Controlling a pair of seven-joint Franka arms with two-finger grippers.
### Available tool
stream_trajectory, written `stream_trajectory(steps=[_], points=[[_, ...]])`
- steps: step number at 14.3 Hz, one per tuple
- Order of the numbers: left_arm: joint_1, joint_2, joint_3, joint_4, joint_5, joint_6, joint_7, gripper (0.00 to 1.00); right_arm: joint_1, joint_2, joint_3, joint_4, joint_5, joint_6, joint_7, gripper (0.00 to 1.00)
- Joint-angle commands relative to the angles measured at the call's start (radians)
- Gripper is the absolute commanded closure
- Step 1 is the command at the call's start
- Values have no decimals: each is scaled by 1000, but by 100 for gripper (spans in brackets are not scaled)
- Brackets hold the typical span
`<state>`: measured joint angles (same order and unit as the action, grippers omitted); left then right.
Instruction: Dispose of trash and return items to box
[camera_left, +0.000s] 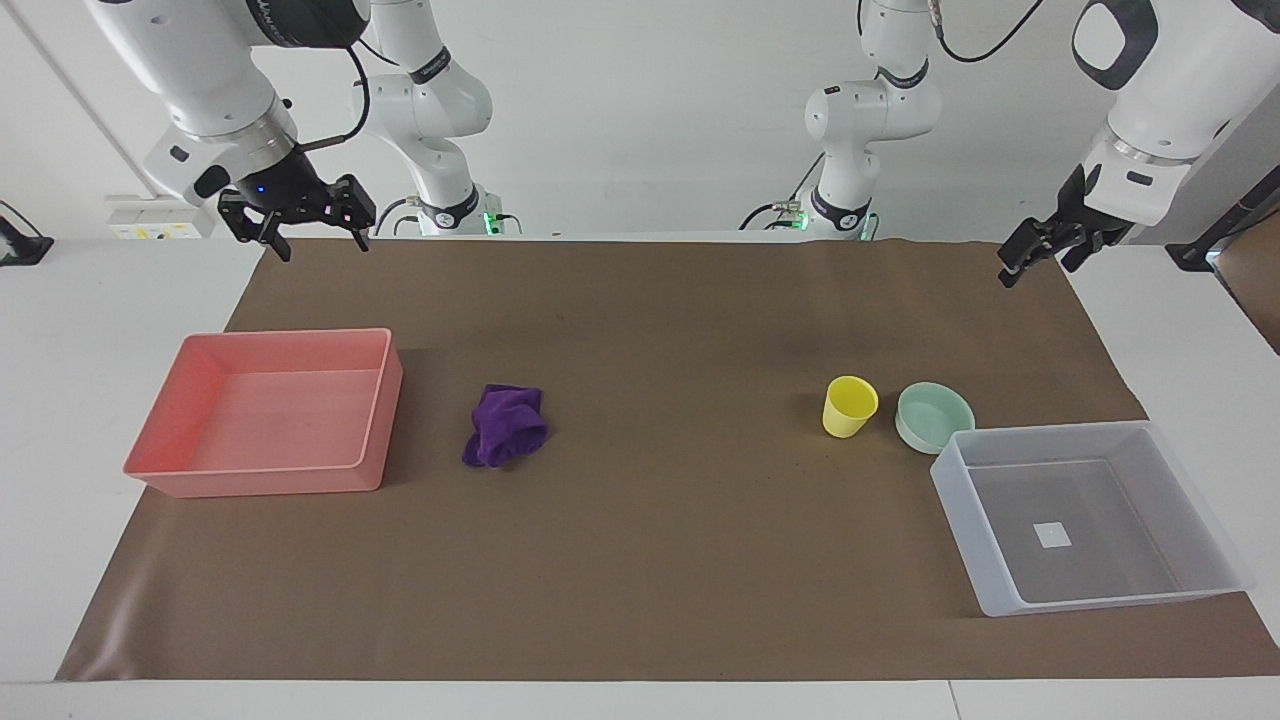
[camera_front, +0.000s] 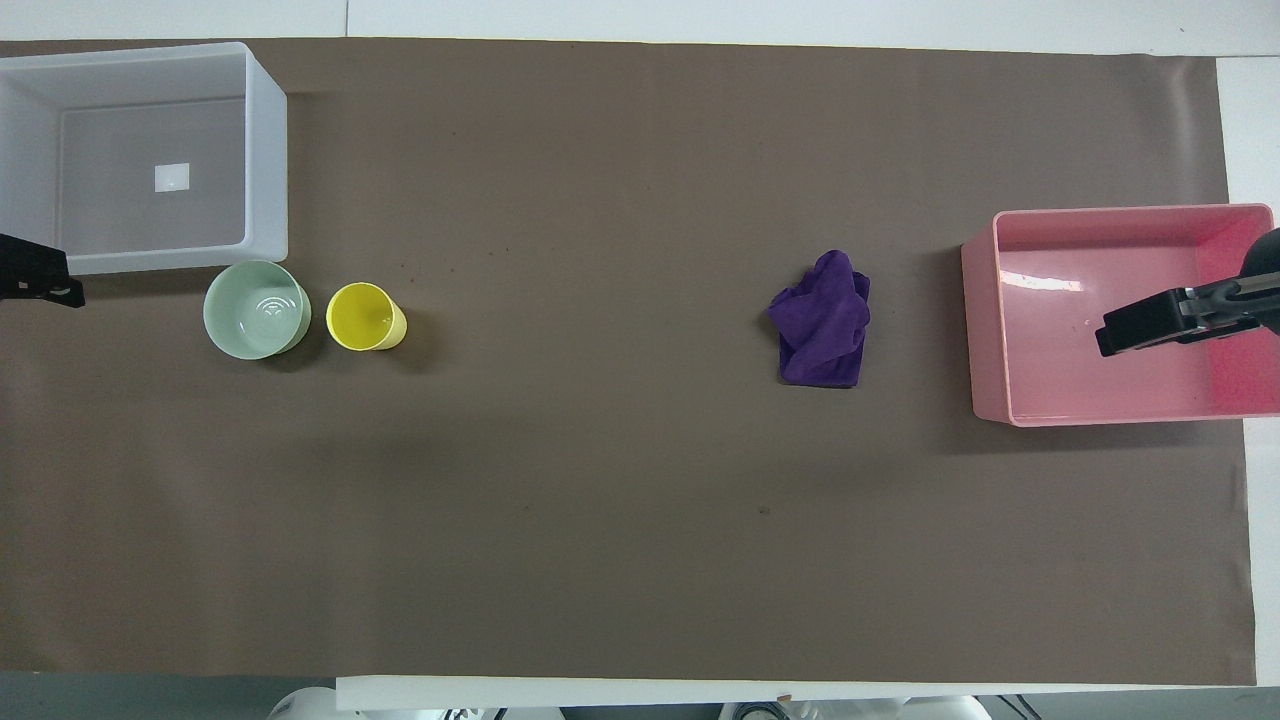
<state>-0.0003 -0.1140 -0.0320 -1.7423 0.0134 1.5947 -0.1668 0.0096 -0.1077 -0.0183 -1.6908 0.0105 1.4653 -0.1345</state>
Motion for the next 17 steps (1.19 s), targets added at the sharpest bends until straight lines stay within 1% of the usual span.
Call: stream_trajectory(steps=[1, 2, 3, 5, 6, 7, 8, 9, 10, 11, 12, 13, 14, 16, 17], points=[[-9, 34, -11, 82, 20, -39, 33, 0, -2, -13, 0, -17, 11, 18, 1, 0], [-26, 69, -11, 130, 20, -53, 33, 0, -2, -13, 0, -18, 9, 18, 0, 0], [-36, 86, -9, 153, 22, -56, 32, 0, -2, -13, 1, -23, 11, 24, 1, 0], [-43, 85, -11, 149, 23, -70, 33, 0, 15, 0, 8, -55, 23, 148, 7, 0], [-47, 79, -11, 144, 20, -70, 35, 0, 41, 34, 6, -55, 61, 176, 19, 0], [-44, 73, -11, 133, 19, -70, 36, 0, 44, 71, 6, -44, 98, 202, 32, 0], [-41, 67, -11, 113, 19, -62, 35, 0, 49, 98, 9, -47, 112, 258, 33, 0], [-35, 57, -9, 100, 19, -56, 26, 0, 78, 132, 12, -50, 112, 309, 35, 0], [-32, 41, -5, 60, 19, -45, 6, 0, 122, 178, 11, -52, 112, 364, 45, 0], [-29, 19, 1, 5, 17, 32, -11, 0, 145, 218, 12, -55, 111, 416, 84, 0], [-5, -4, 0, -75, 17, 148, -40, 0, 176, 256, 12, -56, 109, 452, 122, 0], [6, -36, 0, -167, 17, 230, -62, 0, 206, 284, 12, -61, 102, 484, 137, 0], [6, -42, 1, -221, 17, 281, -71, 0, 222, 302, 11, -101, 100, 544, 150, 0], [3, -38, 0, -308, 17, 364, -121, 0, 248, 313, 11, -209, 98, 675, 162, 0], [-6, -29, -2, -363, 17, 445, -157, 0, 254, 322, 11, -252, 95, 723, 164, 0]])
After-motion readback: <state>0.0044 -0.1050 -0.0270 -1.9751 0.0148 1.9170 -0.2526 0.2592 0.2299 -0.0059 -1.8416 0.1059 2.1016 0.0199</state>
